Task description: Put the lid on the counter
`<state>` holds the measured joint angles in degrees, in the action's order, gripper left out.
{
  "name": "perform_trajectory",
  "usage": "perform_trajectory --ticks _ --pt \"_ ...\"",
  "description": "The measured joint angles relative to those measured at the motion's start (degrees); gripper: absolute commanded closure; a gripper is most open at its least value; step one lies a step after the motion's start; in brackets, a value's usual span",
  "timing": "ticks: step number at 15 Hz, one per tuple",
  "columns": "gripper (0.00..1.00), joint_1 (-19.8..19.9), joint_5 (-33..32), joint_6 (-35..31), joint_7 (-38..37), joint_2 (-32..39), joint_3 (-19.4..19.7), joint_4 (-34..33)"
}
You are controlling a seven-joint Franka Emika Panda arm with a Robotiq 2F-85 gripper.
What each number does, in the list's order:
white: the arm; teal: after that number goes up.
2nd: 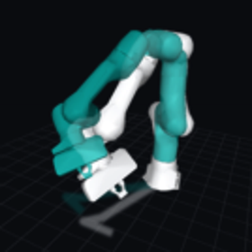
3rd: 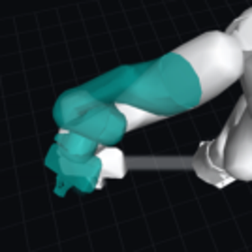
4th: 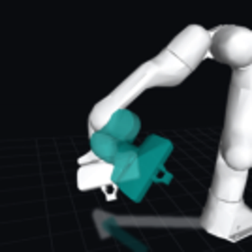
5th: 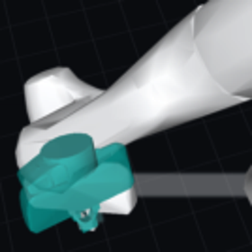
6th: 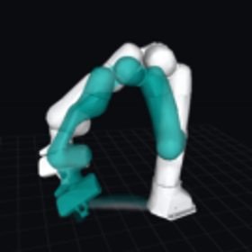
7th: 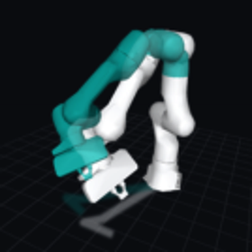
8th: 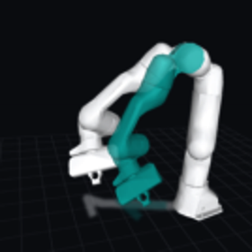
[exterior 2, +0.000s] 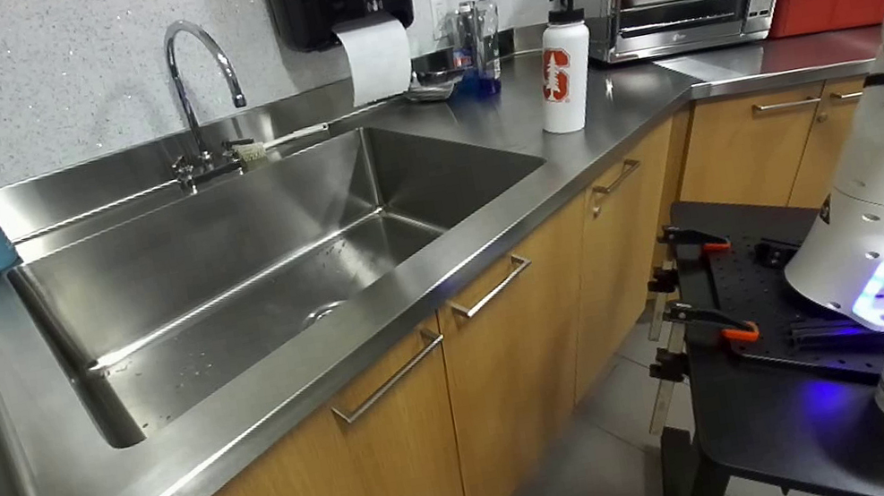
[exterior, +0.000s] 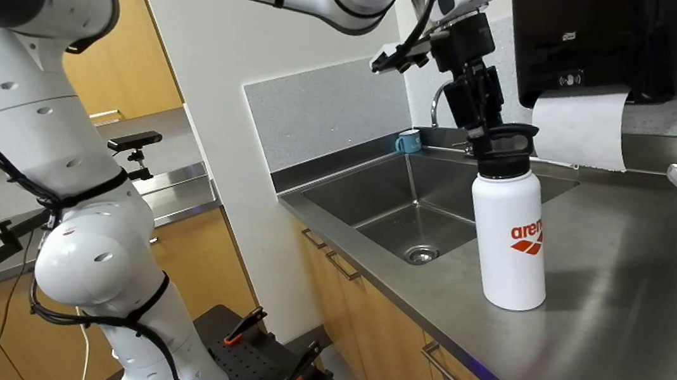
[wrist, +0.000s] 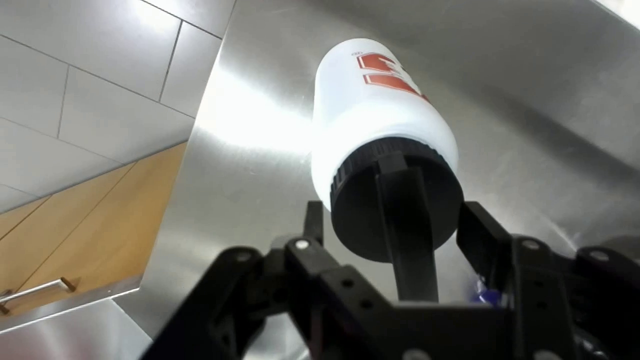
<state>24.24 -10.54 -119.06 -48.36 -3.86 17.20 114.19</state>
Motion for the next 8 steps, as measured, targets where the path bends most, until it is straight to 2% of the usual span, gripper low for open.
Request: perform_trajectory --ticks 5,6,7,8 --pt "0.96 -0.07 -0.3 0.0 0.0 0.48 0.14 -1.07" --pt "1.0 -0.12 -0.38 0.0 0.0 0.48 0.14 -1.29" --pt "0.95 -0.19 -0.42 0.0 0.0 0.48 0.14 -1.51" --pt "0.95 -0.24 -0.47 0.0 0.0 0.48 0.14 -1.74"
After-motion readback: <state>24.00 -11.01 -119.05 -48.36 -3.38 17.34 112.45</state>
